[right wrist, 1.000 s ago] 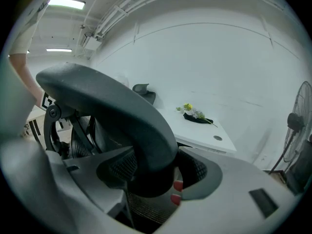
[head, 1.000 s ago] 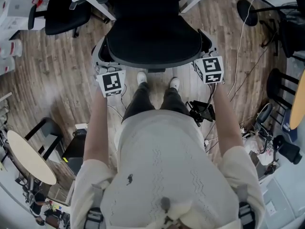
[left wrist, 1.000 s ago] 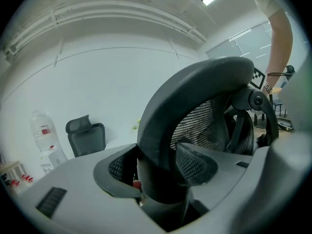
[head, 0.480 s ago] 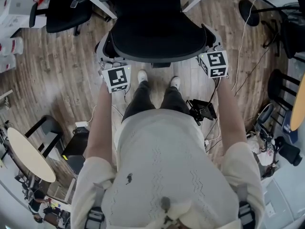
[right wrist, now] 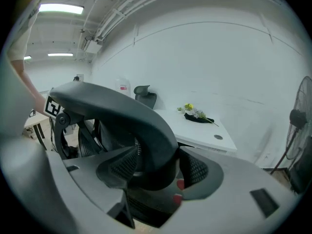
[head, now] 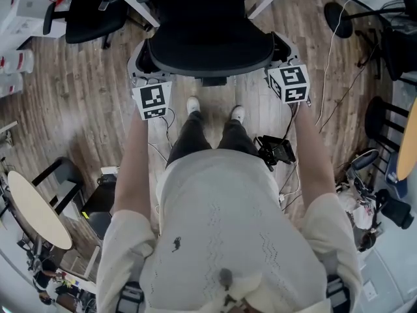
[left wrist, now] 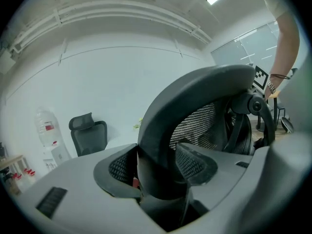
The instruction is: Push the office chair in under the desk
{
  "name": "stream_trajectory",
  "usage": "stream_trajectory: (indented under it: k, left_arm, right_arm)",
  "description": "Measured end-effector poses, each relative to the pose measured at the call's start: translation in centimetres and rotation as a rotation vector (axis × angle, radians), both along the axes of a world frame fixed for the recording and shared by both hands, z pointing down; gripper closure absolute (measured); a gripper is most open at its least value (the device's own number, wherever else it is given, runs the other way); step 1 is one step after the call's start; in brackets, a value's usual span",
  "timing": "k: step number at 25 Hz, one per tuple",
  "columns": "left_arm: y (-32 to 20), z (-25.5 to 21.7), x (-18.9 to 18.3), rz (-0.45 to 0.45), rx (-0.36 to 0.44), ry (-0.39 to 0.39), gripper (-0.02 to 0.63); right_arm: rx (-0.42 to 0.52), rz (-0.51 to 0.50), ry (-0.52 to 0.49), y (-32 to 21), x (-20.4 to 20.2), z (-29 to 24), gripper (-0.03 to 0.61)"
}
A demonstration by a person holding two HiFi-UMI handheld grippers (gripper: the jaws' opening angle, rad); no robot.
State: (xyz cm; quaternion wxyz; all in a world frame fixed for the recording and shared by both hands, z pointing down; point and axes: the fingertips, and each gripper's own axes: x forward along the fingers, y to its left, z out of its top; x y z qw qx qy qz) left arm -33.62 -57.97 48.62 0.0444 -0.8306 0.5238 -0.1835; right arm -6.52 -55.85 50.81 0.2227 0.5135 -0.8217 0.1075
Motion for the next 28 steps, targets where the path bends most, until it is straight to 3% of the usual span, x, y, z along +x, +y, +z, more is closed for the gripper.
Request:
stream_trajectory:
  k: [5,14,24,28]
  left_arm:
    - [1.7,0.0,-0.9,-0.032,-0.034,0.063,0.405]
    - [7.2,-1.2,1.1,-0.032,-0.085,0.145,0.451]
    - [12.3,-3.7,4.2,0.01,-0.088,0.229,0.571]
    - [14.1,-4.0,4.9,0.014,-0.088,0.24,0.584]
  right_arm:
    - [-0.02,0.032,-0.077,2.3,0.2,-0.6,0.319]
    - [-0.057,0.071,-0.205,7.9,0.3,-1.5,0.396]
    - [-0.03,0.114,-0.269,11.2,0.5,-4.3,0.549]
    - [-0.013,0.132,-0.304,12.7,0.9,-5.3,0.569]
